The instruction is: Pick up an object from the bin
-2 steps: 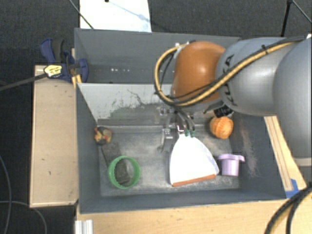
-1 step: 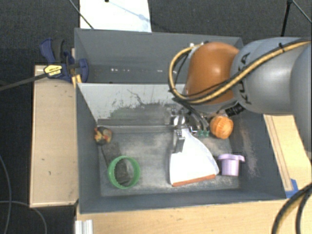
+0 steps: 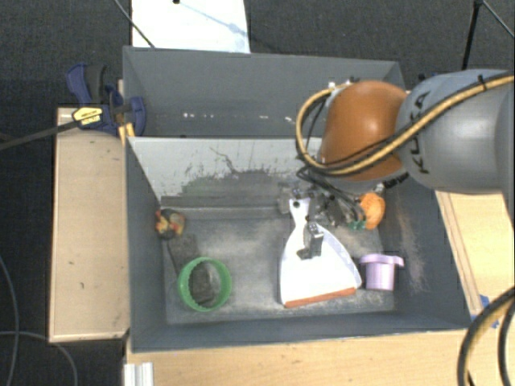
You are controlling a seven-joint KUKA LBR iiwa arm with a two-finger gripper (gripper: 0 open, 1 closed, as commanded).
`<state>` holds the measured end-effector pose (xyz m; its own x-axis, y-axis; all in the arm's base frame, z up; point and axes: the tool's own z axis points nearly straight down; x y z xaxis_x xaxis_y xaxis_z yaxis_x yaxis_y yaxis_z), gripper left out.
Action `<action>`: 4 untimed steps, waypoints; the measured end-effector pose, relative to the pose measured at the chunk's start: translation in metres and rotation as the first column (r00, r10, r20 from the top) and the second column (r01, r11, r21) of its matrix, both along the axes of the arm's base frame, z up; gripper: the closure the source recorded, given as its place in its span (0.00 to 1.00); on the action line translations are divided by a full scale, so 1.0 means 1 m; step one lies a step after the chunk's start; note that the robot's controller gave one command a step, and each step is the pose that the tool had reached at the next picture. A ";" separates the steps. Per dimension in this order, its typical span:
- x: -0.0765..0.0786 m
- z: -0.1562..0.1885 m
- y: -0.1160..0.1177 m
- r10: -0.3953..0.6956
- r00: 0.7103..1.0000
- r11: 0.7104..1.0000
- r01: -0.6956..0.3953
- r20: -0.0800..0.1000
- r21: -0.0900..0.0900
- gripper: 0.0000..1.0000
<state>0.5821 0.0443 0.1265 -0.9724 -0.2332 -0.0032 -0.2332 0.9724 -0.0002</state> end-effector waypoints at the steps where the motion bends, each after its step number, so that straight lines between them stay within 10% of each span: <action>1: -0.035 -0.048 0.005 0.036 0.999 0.999 -0.036 0.002 0.000 0.00; 4: -0.029 0.019 -0.034 0.319 0.948 0.948 -0.319 0.003 -0.002 0.00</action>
Offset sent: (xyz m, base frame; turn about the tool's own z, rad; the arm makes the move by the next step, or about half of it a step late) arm -0.0323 -0.0329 -0.0547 -0.2425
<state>0.5530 0.0105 0.1452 -0.8475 -0.5308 -0.0054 -0.5308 0.8475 -0.0025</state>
